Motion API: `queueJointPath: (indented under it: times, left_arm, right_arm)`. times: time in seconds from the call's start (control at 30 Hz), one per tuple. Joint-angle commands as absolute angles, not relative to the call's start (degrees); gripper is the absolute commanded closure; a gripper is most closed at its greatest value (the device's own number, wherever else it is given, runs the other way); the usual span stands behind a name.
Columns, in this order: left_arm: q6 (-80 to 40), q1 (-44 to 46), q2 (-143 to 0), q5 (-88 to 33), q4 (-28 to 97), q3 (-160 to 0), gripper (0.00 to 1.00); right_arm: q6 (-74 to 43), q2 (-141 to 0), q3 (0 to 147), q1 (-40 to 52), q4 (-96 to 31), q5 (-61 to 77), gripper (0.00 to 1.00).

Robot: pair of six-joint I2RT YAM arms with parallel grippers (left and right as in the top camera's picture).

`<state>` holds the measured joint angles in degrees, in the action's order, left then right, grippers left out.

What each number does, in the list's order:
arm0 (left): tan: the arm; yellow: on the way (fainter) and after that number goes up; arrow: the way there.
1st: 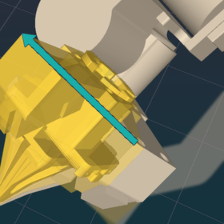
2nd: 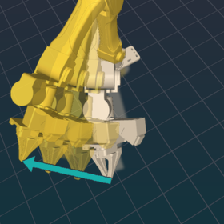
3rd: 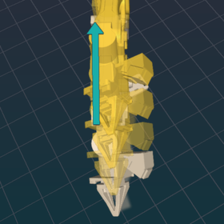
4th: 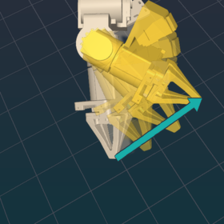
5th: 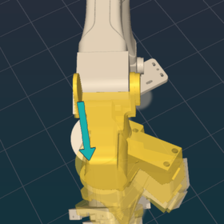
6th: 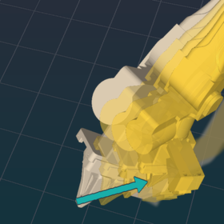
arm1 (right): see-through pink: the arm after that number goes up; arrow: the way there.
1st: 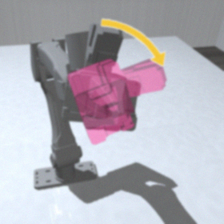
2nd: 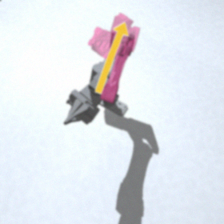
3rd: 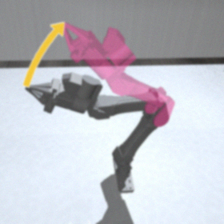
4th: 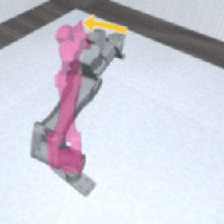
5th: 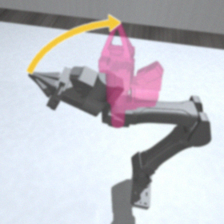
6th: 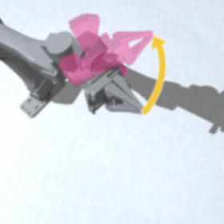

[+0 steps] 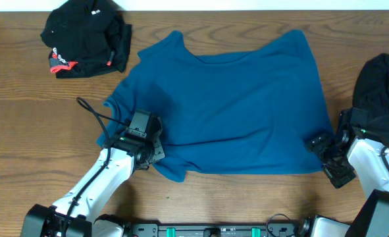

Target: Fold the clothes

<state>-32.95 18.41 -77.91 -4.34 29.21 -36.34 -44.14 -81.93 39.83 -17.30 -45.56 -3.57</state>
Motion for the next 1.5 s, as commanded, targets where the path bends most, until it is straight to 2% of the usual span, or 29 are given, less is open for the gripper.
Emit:
queueJointPath:
  times: [0.0,0.13,0.27,0.43,0.63,0.67,0.8,0.87,0.97,1.0,1.07,1.47]
  left_arm:
    - [-32.82,18.11,-77.67,-4.08,29.50,-37.54,0.80]
    - [-32.82,18.11,-77.67,-4.08,29.52,-37.54,0.80]
    - [-32.82,18.11,-77.67,-4.08,29.52,-37.54,0.79]
    - [-32.82,18.11,-77.67,-4.08,29.50,-37.54,0.80]
    - [-32.80,18.11,-77.67,-4.08,29.54,-37.54,0.80]
    - [-32.80,18.11,-77.67,-4.08,29.54,-37.54,0.80]
    - [-32.80,18.11,-77.67,-4.08,29.52,-37.54,0.80]
    - [-32.80,18.11,-77.67,-4.08,29.52,-37.54,0.80]
    - [-32.80,18.11,-77.67,-4.08,29.52,-37.54,0.81]
    - [-32.80,18.11,-77.67,-4.08,29.54,-37.54,0.89]
    - [-32.80,18.11,-77.62,-4.08,29.74,-37.54,0.94]
    - [-33.28,18.11,-68.38,-4.08,42.54,-43.40,0.94]
  right_arm:
    - [-45.47,-82.08,38.68,-17.72,-43.72,-3.68,0.01]
    - [-47.33,-82.11,36.88,-17.72,-40.93,-3.53,0.04]
    - [-47.35,-82.11,36.58,-17.72,-40.21,-3.57,0.12]
    - [-47.35,-82.11,36.58,-17.72,-39.59,-3.60,0.31]
    - [-47.35,-82.11,36.58,-17.72,-39.35,-3.62,0.65]
    - [-47.35,-82.11,36.58,-17.72,-39.40,-3.64,0.67]
    - [-47.37,-82.11,36.03,-17.72,-39.31,-3.62,0.65]
    - [-47.51,-82.11,35.35,-17.72,-38.74,-3.62,0.70]
    - [-48.42,-82.11,34.20,-17.72,-38.02,-3.60,0.86]
    - [-48.40,-82.11,34.11,-17.72,-38.04,-3.64,0.99]
    - [-48.12,-82.08,34.13,-17.72,-38.11,-3.62,0.99]
    - [-45.39,-76.12,39.03,-17.54,-45.89,-4.43,0.99]
